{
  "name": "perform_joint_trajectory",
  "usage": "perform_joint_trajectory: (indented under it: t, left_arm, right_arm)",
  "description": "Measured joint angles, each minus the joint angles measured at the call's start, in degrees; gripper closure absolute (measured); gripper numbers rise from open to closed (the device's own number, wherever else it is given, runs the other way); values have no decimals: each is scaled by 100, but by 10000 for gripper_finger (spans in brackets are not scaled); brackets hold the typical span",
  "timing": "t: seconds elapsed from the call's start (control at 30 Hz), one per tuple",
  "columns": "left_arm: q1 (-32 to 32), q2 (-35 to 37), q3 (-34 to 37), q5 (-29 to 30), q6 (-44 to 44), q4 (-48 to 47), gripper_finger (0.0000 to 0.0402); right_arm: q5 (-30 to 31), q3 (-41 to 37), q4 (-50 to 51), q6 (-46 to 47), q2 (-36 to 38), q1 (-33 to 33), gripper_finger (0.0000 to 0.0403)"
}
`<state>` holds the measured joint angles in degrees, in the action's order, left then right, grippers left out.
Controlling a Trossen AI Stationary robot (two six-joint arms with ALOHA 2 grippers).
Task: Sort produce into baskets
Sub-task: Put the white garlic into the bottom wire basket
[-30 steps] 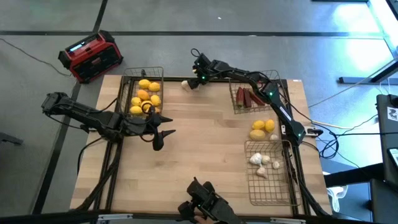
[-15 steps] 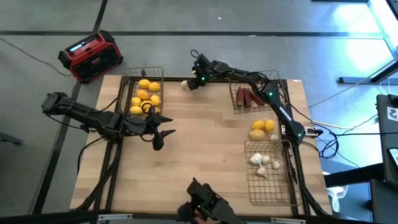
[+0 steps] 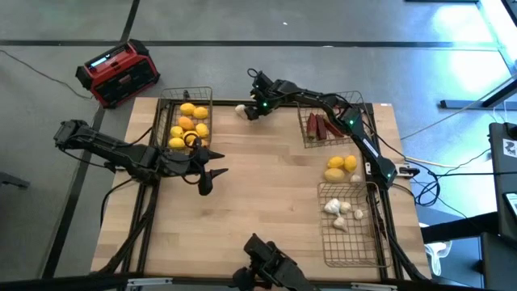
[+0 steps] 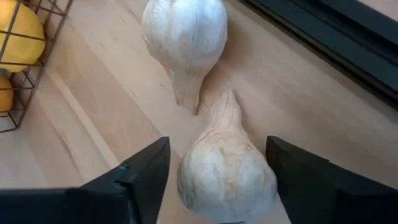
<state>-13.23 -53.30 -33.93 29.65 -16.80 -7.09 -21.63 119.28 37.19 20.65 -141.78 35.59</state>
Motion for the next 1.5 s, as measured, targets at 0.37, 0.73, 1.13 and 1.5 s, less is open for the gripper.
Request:
perform_joint_trajectory:
  t: [0.37, 0.73, 1.13, 1.5]
  left_arm:
    - [26, 0, 0, 0, 2, 2, 164]
    - [26, 0, 0, 0, 24, 2, 164]
    - [26, 0, 0, 0, 24, 2, 164]
    - [26, 0, 0, 0, 26, 2, 164]
  right_arm:
    - [-204, 0, -110, 54, 0, 0, 181]
    - [-87, -2, -49, -194, 61, -72, 246]
    - [1083, -2, 1180, -1101, 1457, -408, 248]
    - [2064, 2, 2448, -1470, 3238, -1377, 249]
